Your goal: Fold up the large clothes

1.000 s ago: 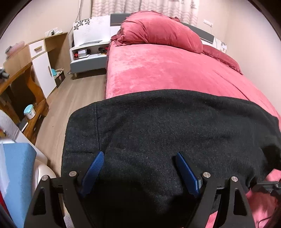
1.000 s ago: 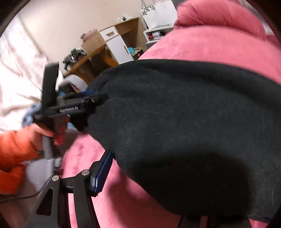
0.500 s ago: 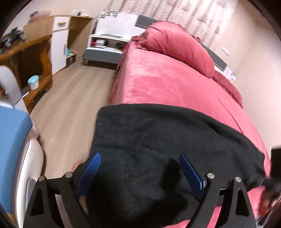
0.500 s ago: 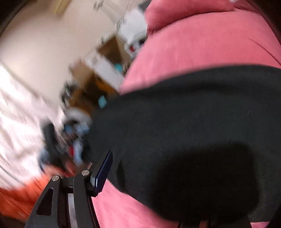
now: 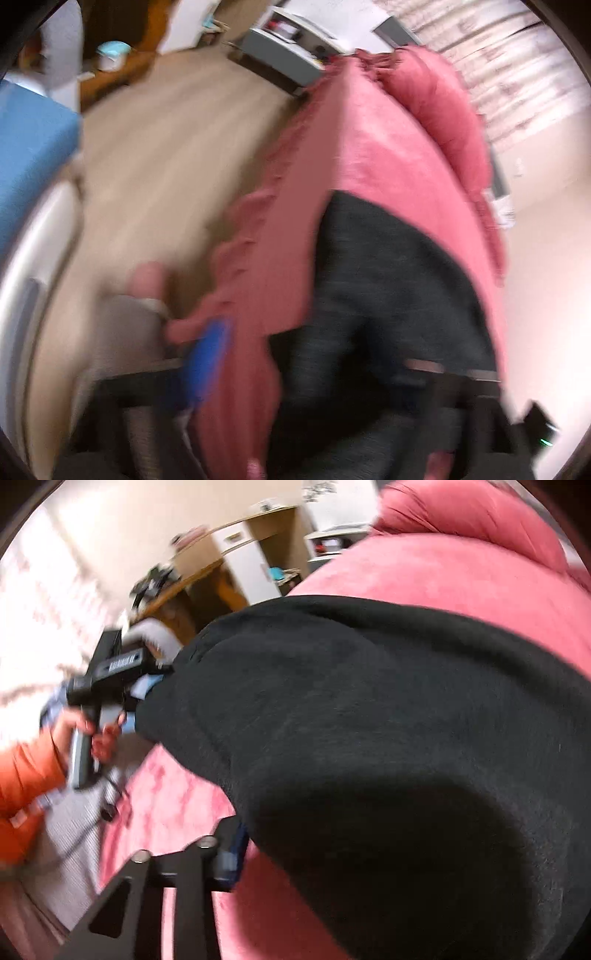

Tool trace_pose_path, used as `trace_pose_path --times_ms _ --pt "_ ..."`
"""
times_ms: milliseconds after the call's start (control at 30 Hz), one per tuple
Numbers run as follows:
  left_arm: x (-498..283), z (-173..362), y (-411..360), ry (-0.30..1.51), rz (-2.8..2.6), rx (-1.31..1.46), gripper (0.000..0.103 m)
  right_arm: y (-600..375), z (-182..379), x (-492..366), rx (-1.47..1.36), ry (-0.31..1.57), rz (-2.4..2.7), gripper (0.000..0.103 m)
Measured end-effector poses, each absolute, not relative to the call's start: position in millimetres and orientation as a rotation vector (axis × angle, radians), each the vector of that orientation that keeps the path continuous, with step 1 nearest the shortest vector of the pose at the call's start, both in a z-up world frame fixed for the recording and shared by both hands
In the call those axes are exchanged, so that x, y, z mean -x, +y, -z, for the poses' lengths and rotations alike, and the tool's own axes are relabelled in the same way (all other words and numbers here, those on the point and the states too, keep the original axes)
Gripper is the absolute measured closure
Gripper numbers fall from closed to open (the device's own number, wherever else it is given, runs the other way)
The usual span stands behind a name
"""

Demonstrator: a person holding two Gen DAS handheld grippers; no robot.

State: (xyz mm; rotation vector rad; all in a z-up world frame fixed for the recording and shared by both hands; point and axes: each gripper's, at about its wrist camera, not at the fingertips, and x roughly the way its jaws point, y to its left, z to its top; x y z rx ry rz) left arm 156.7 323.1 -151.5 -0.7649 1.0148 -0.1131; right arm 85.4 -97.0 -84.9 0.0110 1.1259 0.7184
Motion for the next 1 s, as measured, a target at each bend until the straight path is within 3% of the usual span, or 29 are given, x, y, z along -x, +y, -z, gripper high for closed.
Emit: trace_pose_path --times_ms 67,100,233,333,400,433,467,500,533,567,600,633,667,700,733,800,867,1000 --pt "-159 132 314 1.017 0.142 0.689 0.092 -110 74 -81 -0.105 1.133 -0.735 0.074" --pt "-159 119 312 1.003 0.157 0.649 0.096 -119 63 -78 -0.167 1.131 -0.749 0.077" --pt "-154 88 333 0.953 0.184 0.638 0.097 -149 30 -58 -0.377 1.062 -0.859 0.084" --pt "-154 109 327 1.060 0.194 0.541 0.097 -146 50 -49 -0.325 1.174 -0.881 0.083" --pt "-149 124 318 1.095 0.195 0.494 0.086 -132 80 -44 -0.162 1.251 -0.766 0.073" --pt "-144 125 320 1.070 0.194 0.523 0.063 -129 91 -42 -0.148 1.267 -0.733 0.072" --pt "-139 129 324 1.065 0.199 0.579 0.027 -132 92 -40 -0.211 1.236 -0.726 0.068" --pt "-134 134 328 1.060 0.188 0.646 0.010 -137 88 -38 -0.275 1.205 -0.715 0.064" --pt "-128 140 331 1.037 0.160 0.701 0.001 -140 86 -36 -0.315 1.184 -0.707 0.063" --pt "-126 146 330 1.046 0.142 0.727 0.001 -143 80 -31 -0.342 1.153 -0.708 0.060" --pt "-130 154 327 1.105 0.135 0.742 0.002 -143 75 -27 -0.337 1.120 -0.717 0.054" --pt "-134 162 322 1.169 0.142 0.757 0.011 -141 72 -22 -0.303 1.091 -0.725 0.053" --pt "-138 162 314 1.183 0.136 0.717 0.027 -137 73 -20 -0.276 1.087 -0.728 0.053" --pt "-140 157 305 1.153 0.184 0.696 0.050 -132 77 -19 -0.251 1.105 -0.729 0.053" --pt "-145 149 295 1.146 0.183 0.646 0.054 -127 82 -19 -0.232 1.136 -0.731 0.055" --pt "-147 135 286 1.120 0.162 0.560 0.059 -130 82 -20 -0.200 1.139 -0.709 0.087" --pt "-144 122 292 1.086 0.168 0.586 0.070 -137 77 -26 -0.275 1.147 -0.718 0.093" --pt "-128 100 323 1.019 0.200 0.758 0.076 -165 43 -25 -0.556 1.042 -0.801 0.094"
